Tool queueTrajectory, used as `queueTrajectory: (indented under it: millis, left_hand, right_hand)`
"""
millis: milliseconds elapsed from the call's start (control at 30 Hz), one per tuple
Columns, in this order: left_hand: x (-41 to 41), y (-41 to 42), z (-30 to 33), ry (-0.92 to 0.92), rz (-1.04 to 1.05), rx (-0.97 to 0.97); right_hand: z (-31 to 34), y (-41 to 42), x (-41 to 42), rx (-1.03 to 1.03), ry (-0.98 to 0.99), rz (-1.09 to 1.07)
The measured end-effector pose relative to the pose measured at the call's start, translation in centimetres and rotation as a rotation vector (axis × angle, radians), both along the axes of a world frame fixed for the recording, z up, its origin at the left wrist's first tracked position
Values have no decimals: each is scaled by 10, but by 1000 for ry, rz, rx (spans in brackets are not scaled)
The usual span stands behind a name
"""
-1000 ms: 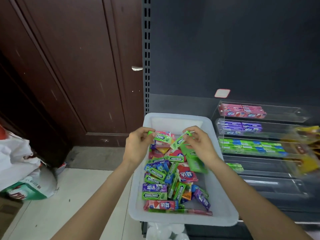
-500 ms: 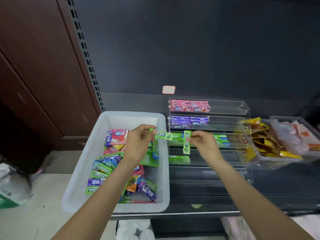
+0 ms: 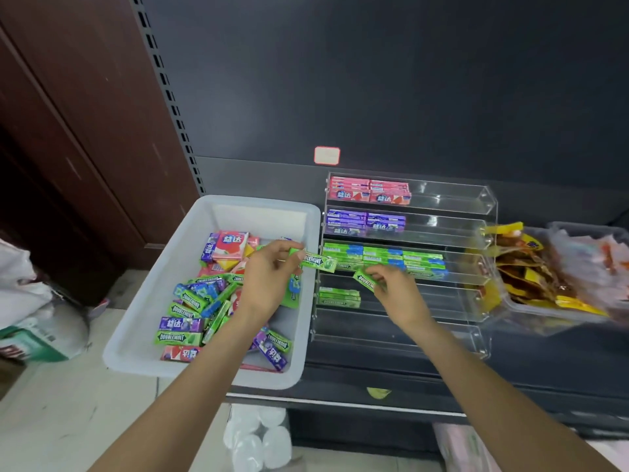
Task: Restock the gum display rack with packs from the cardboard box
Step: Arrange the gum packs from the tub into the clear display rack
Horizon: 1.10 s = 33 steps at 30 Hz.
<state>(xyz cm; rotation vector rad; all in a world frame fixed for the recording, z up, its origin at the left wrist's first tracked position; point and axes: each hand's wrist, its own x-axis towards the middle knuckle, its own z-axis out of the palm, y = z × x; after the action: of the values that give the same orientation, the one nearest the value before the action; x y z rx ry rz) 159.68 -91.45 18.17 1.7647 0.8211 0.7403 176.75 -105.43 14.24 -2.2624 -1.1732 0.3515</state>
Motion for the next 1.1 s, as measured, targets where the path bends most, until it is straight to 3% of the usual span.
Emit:
queueTrajectory:
  millis: [300, 400, 500, 800, 1100]
  left_hand:
    - [4, -3, 2, 15, -17, 5]
    - [3, -3, 3, 13, -19, -9]
    - [2, -2, 3, 19, -19, -11]
    - [6, -1, 1, 32, -30, -7]
    - [2, -2, 1, 38, -24, -27]
  right_hand:
    - [-10, -4, -5, -165, -290, -101]
    - [-16, 4, -8, -244, -351, -48]
    - [-21, 9, -10, -251, -310, 5]
    - [-21, -7, 5, -269, -132, -192]
    - [-31, 18, -3, -255, -149, -17]
